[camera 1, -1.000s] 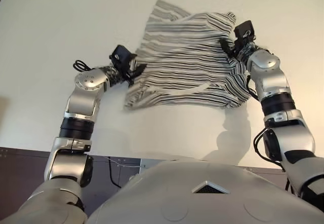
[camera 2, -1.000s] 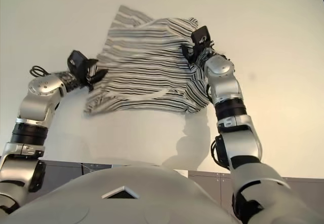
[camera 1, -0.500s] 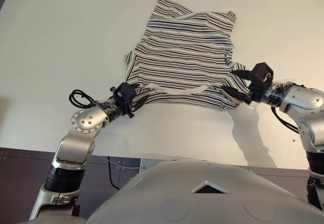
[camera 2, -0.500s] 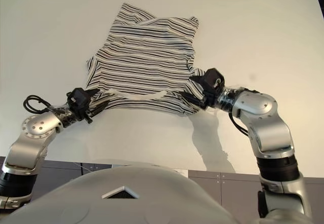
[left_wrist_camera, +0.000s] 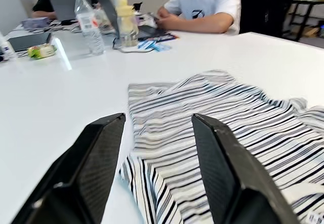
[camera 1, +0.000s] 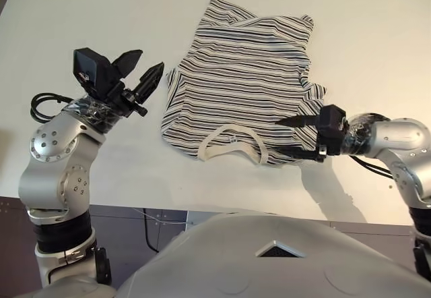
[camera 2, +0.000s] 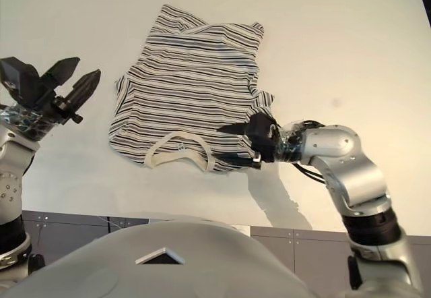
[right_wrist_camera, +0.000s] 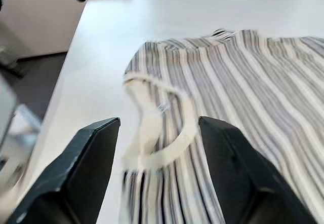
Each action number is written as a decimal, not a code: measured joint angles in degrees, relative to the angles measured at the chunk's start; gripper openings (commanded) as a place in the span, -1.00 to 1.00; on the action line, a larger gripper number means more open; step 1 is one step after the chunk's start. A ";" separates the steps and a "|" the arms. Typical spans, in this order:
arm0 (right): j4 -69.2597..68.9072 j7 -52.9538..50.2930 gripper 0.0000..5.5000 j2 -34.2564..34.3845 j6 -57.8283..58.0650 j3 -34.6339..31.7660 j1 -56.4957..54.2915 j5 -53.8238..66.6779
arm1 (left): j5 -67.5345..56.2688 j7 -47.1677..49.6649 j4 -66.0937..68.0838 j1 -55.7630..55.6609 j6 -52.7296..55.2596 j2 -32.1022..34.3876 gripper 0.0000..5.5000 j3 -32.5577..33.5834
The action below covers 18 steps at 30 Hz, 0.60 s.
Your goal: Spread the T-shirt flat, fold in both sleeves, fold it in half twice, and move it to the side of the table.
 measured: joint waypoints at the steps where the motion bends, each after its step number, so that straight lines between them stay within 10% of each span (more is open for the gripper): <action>1: 0.58 0.29 0.04 -0.51 -0.15 -0.17 -0.03 -0.40 | 2.50 0.15 0.62 0.76 -0.42 0.35 -0.12 -1.78; 8: 17.81 -13.20 0.04 4.75 -5.55 -0.49 -8.91 -12.89 | 23.55 -6.29 7.16 6.98 -11.77 8.23 -0.12 -23.39; 18: 19.67 -8.54 0.04 -8.13 -18.43 -7.54 10.31 -18.44 | 24.27 -5.85 0.62 20.84 -17.20 10.17 -0.12 -20.05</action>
